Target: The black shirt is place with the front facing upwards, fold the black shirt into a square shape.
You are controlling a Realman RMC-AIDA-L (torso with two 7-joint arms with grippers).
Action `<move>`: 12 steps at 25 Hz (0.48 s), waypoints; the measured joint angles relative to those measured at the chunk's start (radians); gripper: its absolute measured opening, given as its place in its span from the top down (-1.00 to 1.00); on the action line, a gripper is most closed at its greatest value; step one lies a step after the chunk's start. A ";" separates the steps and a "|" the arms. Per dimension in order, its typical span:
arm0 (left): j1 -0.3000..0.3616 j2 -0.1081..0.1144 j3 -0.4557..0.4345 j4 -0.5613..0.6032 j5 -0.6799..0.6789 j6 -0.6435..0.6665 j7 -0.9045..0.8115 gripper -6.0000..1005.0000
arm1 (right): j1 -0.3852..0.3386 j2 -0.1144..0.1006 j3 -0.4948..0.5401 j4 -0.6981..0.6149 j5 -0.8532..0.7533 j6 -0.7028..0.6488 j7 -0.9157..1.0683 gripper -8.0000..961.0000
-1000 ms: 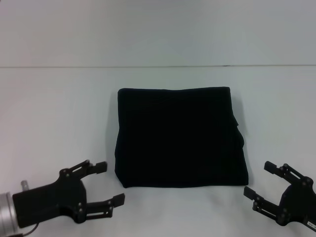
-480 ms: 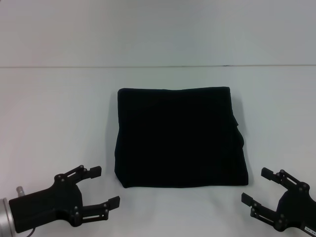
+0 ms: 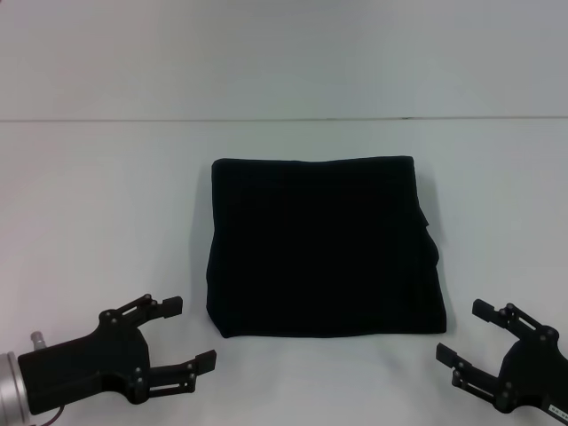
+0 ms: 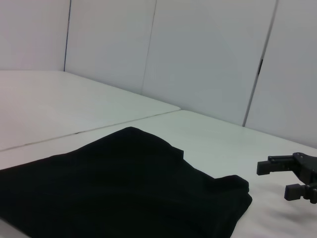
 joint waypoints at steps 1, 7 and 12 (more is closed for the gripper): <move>-0.001 0.000 0.000 0.000 0.001 0.000 0.000 -0.89 | 0.000 0.000 0.000 0.000 0.000 0.000 0.000 -0.76; -0.005 0.000 0.000 0.001 0.000 0.000 -0.007 -0.89 | 0.001 0.000 0.000 0.000 0.002 0.002 0.000 -0.76; -0.010 0.000 0.000 0.001 0.004 0.000 -0.010 -0.89 | 0.002 0.000 0.000 0.000 0.002 0.003 0.000 -0.76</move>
